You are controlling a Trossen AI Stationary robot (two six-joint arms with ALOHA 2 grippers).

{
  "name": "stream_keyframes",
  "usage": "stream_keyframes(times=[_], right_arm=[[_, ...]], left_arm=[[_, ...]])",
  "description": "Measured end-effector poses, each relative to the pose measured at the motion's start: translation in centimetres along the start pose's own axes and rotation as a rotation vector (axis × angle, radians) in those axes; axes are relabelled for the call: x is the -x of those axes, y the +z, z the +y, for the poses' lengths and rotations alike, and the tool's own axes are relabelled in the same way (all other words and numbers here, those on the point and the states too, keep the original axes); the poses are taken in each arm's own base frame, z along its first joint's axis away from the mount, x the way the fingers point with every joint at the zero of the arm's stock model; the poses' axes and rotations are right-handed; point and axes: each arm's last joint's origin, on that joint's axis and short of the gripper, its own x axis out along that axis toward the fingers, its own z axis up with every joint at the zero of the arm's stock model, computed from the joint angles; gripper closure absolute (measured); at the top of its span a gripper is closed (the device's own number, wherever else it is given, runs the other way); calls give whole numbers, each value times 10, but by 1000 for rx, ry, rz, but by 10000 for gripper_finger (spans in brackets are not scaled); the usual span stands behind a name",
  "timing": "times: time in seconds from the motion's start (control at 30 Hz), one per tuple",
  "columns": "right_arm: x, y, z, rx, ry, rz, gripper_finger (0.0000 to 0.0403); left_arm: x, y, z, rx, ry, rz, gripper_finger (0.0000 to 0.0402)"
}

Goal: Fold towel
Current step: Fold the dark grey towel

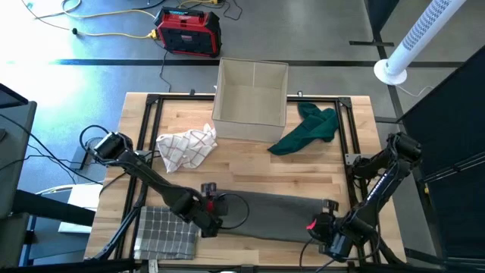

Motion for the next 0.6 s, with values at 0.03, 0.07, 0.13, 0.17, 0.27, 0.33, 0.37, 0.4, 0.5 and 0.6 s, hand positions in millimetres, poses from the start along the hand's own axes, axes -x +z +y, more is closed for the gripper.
stream_keyframes(times=[0.03, 0.07, 0.13, 0.17, 0.27, 0.33, 0.37, 0.4, 0.5, 0.6], right_arm=[[-4, -1, -2, -9, -12, -29, 336], [-10, -2, -4, -25, -15, -52, 352], [-21, -4, -9, -52, -12, -77, 385], [-26, -5, -12, -67, -7, -85, 394], [-43, -4, -20, -141, 19, -92, 394], [-52, -5, -27, -194, 21, -63, 395], [-56, -5, -32, -223, 8, -41, 399], [-60, -6, -37, -263, -8, -19, 401], [-67, -3, -52, -383, -78, 13, 401], [-69, 4, -68, -437, -181, 38, 402]], left_arm=[[-7, 1, -1, -12, -5, 5, 353], [-16, 1, -2, -23, -19, 20, 363], [-34, -1, -5, -44, -32, 67, 385], [-43, -3, -6, -47, -38, 96, 393], [-61, -9, -8, -36, -24, 148, 396], [-66, -9, -8, -17, -17, 155, 394], [-68, -8, -7, -3, -14, 157, 393], [-70, -8, -7, 13, -11, 159, 393], [-72, -5, -1, 53, -1, 152, 398], [-72, 0, 7, 72, 41, 129, 400]])
